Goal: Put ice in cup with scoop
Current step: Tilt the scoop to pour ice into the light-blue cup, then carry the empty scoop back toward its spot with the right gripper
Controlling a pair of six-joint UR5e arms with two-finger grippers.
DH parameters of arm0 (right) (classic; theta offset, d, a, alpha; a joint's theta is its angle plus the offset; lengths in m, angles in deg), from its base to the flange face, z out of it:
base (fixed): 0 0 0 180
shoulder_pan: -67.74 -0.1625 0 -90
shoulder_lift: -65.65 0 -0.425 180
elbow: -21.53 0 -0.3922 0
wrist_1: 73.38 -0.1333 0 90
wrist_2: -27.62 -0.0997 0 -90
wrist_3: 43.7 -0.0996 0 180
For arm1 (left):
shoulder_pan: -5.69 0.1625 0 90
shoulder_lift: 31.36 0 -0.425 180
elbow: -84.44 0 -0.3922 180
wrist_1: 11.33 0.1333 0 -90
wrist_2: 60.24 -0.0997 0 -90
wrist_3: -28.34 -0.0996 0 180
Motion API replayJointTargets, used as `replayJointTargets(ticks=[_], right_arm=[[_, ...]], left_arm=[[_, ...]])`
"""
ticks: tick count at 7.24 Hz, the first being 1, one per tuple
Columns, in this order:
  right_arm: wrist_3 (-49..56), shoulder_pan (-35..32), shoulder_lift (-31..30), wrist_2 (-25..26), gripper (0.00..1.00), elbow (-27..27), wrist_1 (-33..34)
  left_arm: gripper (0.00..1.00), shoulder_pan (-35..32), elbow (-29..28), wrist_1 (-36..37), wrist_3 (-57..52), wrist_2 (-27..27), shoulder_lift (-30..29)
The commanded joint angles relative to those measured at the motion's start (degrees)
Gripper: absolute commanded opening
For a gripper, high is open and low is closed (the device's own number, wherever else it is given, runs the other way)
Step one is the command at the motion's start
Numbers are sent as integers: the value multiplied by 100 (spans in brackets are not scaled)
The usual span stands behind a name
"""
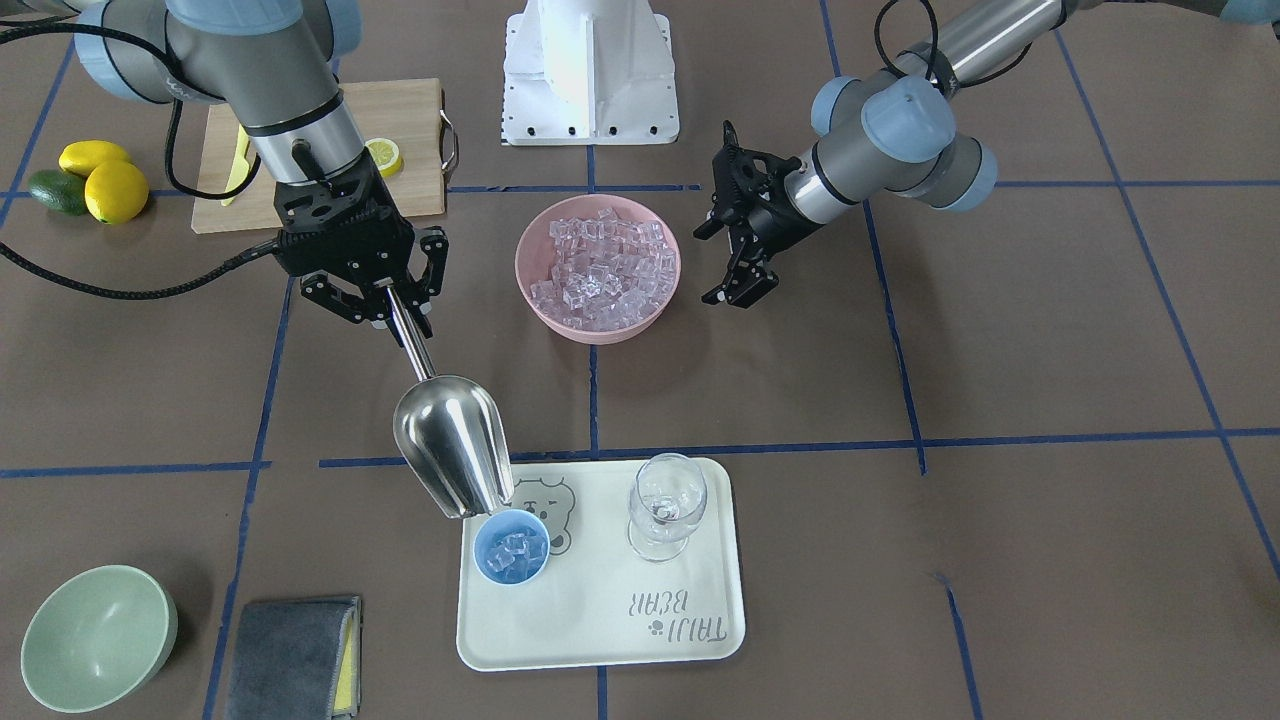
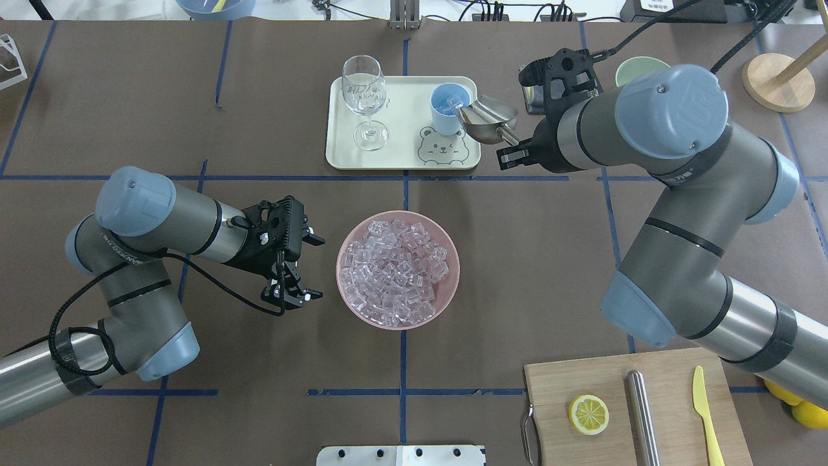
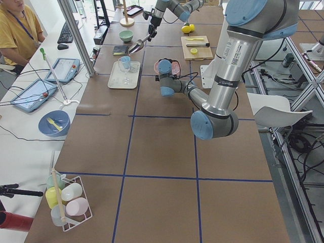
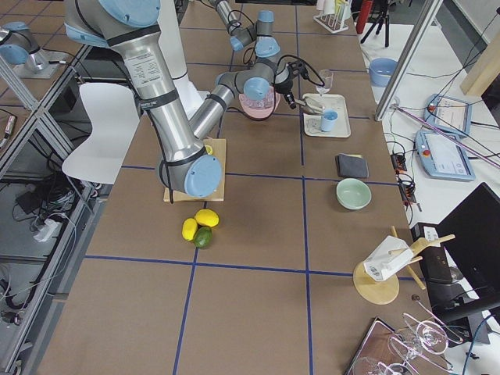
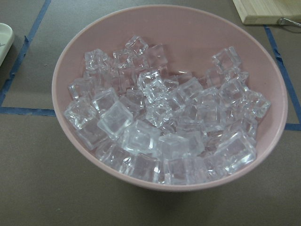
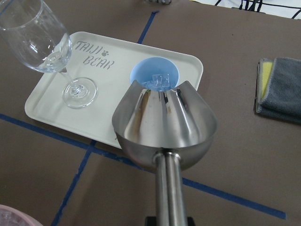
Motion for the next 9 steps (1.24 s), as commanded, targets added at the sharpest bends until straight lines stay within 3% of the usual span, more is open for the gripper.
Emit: replayJointTargets(ticks=[1,4,7,9], right_arm=[[144,-4,55,-51,0,-105,287],[101,-100,-172,-17,0,-428,314],[-476,-92,-1330,465,0,-1149,104],[-1015,-83,-2488,913,0,-1099,-1532]], left_arm=[[100,0,-1,-1,0,-3,0],[100,-17,-1,-1,0,6,9],[100,-44,17,-1,0,14,18],[100,-61,17,-1,0,14,18]])
